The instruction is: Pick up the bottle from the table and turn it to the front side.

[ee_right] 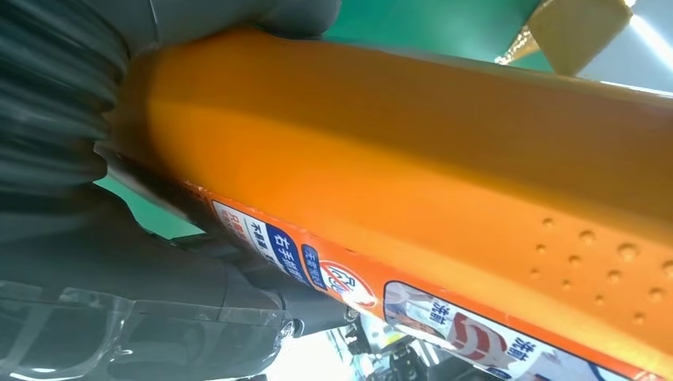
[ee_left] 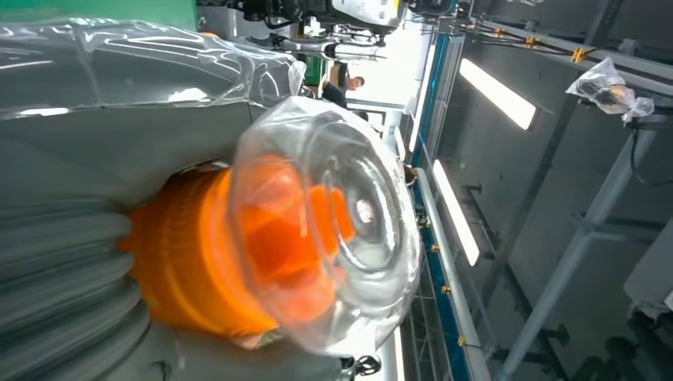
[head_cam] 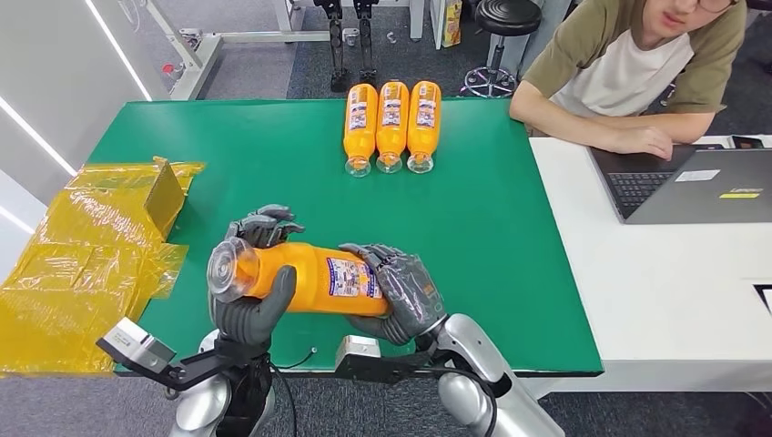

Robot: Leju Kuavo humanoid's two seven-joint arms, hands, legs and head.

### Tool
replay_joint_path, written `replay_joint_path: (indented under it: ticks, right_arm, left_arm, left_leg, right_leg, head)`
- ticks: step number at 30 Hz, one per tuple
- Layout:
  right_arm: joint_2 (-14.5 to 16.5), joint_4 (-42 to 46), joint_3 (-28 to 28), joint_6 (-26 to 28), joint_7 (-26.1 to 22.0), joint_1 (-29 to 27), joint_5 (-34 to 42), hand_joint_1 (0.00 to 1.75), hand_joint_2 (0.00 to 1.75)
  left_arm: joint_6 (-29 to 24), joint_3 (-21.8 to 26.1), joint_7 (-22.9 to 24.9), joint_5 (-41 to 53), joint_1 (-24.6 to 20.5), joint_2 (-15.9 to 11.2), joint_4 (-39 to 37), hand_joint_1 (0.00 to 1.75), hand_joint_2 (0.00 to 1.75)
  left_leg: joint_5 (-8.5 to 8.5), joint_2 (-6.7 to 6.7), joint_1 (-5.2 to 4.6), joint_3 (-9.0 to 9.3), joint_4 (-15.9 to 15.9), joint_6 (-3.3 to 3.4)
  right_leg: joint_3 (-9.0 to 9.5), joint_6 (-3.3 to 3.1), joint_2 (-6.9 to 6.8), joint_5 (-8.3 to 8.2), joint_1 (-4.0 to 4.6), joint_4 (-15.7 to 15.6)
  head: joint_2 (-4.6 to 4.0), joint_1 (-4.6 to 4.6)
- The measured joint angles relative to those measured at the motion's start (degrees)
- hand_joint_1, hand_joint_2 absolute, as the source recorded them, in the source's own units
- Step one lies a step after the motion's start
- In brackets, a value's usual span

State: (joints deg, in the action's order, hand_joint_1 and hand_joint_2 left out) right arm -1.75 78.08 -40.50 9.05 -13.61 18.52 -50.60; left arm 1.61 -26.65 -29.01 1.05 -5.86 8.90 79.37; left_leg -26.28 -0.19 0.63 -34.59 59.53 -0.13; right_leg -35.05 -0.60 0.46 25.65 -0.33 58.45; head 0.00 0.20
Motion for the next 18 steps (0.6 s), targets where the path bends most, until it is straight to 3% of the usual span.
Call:
replay_joint_path:
  ticks: [2,3,6,7,13,18]
  right_arm:
    - [0.2,-0.2,0.0,0.5,-0.5,0.2,0.0,1.75,1.75]
    - [0.4,-0.2,0.0,0.8,-0.7,0.3,0.1,1.60,1.75]
    - [0.7,-0.4,0.0,1.8,-1.0,0.3,0.2,0.29,1.75]
    - [0.8,-0.4,0.0,2.2,-1.1,0.2,0.2,0.00,1.75]
    - [1.4,-0.3,0.0,4.1,-1.5,-0.4,0.7,0.00,1.75]
    - [2.0,1.8,0.2,9.1,-4.3,-2.2,6.0,0.00,1.75]
  left_arm:
    - [0.0,0.2,0.0,0.1,0.3,0.0,0.4,1.75,1.75]
    - [0.0,0.3,0.0,0.1,0.4,0.0,0.6,1.75,1.75]
    - [0.0,0.7,0.0,0.2,0.6,0.4,1.1,1.75,1.75]
    - [0.0,0.9,0.0,0.2,0.6,0.6,1.2,1.75,1.75]
    - [0.0,1.4,0.1,0.3,0.6,1.0,1.2,1.75,1.75]
    - [-1.6,1.7,1.0,1.5,0.5,1.0,1.2,1.75,1.75]
  left_leg:
    - [0.00,0.00,0.00,0.00,0.0,0.00]
    - [0.00,0.00,0.00,0.00,0.0,0.00]
    - [0.00,-0.02,0.00,-0.01,0.0,0.00]
    - [0.00,-0.02,0.00,-0.01,0.0,0.00]
    - [0.00,-0.02,0.00,-0.01,0.0,0.00]
    - [0.00,-0.02,0.00,-0.01,0.0,0.00]
  right_leg:
    - [0.00,0.00,0.00,0.00,0.00,0.0]
    - [0.00,0.00,0.00,0.00,0.00,0.0]
    - [0.00,0.00,-0.02,0.01,0.00,0.0]
    - [0.00,0.00,-0.02,0.01,0.00,0.0]
    - [0.00,0.00,-0.02,0.00,0.00,0.0]
    - [0.00,0.00,-0.02,0.01,0.00,0.0]
  head:
    - [0.00,0.00]
    - [0.00,0.00]
    - [0.00,0.00]
    - [0.00,0.00]
    - [0.00,-0.01]
    - [0.00,-0.01]
